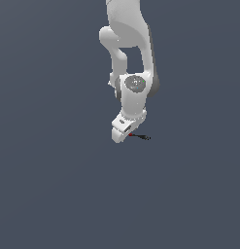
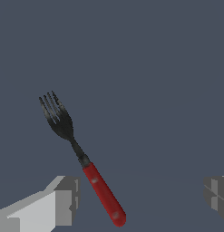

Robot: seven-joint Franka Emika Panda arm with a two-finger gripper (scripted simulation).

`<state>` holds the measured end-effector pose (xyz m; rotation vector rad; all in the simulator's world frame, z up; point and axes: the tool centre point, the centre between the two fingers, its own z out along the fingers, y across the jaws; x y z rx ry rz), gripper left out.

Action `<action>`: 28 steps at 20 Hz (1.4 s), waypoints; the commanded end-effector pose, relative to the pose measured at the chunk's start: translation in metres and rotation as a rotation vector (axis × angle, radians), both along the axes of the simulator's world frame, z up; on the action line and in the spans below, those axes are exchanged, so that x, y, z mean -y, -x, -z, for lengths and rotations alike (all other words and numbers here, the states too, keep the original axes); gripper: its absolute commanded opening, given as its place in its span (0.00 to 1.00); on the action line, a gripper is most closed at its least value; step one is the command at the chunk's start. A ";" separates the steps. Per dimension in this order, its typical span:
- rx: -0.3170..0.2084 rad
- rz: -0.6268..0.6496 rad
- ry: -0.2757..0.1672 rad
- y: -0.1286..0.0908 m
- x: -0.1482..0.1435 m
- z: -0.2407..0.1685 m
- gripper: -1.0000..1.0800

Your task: Pick up the object and move it to a goal position.

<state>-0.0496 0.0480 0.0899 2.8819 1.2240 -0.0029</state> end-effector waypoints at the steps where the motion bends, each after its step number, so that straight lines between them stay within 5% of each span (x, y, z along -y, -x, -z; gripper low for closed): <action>1: -0.001 -0.087 0.000 0.007 -0.005 0.006 0.96; 15: -0.005 -0.471 -0.007 0.039 -0.028 0.030 0.96; 28: -0.005 -0.537 -0.009 0.046 -0.032 0.036 0.96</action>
